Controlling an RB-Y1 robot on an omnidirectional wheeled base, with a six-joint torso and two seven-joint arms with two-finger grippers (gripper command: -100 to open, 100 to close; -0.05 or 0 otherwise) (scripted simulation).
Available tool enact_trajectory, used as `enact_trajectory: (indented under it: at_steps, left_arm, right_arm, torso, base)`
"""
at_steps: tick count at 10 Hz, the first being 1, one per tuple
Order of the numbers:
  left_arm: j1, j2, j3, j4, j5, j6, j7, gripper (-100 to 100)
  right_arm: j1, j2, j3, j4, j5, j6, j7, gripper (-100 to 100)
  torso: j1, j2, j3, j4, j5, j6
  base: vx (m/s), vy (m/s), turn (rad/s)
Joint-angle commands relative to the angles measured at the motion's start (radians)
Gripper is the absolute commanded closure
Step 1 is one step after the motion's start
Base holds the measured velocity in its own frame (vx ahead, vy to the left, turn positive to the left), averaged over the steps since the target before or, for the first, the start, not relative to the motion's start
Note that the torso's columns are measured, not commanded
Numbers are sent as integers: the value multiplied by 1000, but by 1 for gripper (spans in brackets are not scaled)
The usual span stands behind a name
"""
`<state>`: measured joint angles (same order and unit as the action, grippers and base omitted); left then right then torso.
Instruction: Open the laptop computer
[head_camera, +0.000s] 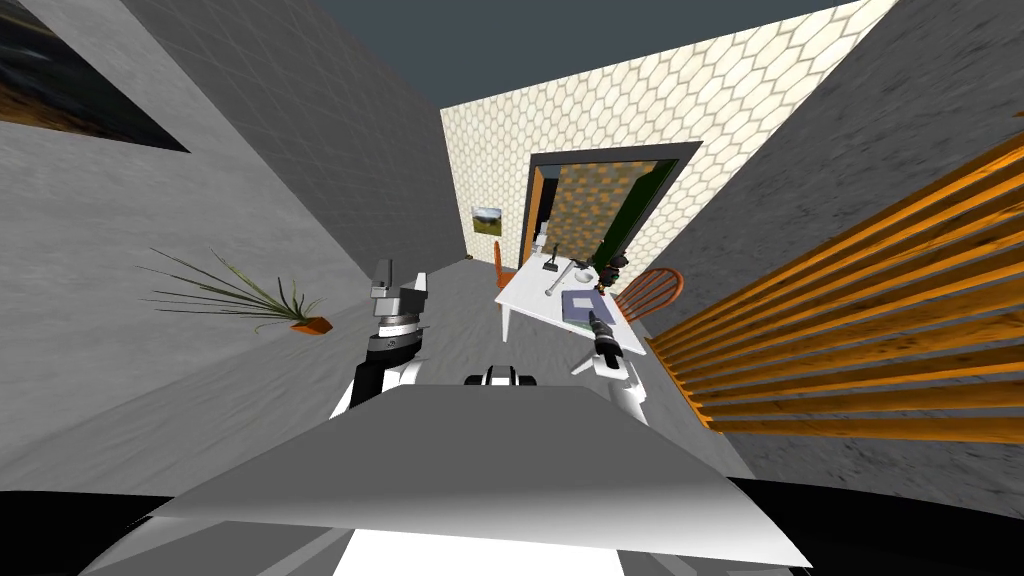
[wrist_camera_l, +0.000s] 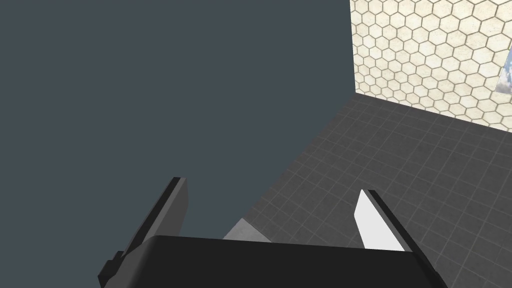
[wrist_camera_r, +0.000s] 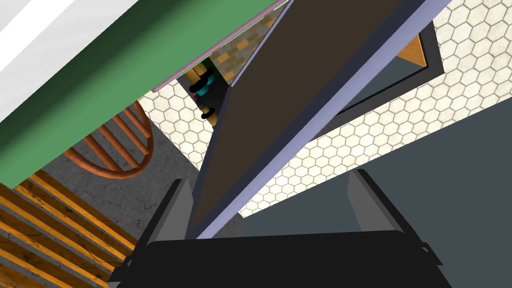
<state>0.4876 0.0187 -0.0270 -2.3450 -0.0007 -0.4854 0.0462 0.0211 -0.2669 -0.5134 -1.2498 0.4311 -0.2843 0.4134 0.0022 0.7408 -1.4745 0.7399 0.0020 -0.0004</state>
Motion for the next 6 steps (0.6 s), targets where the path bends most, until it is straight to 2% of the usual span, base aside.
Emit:
enact_trajectory:
  at_steps: [1,5,6]
  left_arm:
    - [0,0,0,0,0,0,0,0]
    - [0,0,0,0,0,0,0,0]
    - [0,0,0,0,0,0,0,0]
  right_arm:
    - [-17,-34,11,-23,-2,56,-22,-100]
    - [-48,-88,28,-46,-4,139,-56,-100]
    - [-40,-78,28,-44,-4,130,-52,-100]
  torso:
    - [1,0,0,1,1,0]
    - [1,0,0,1,1,1]
    - [0,-1,-1,0,1,0]
  base:
    - [-55,21,50]
    - [-67,22,40]
    - [-20,4,10]
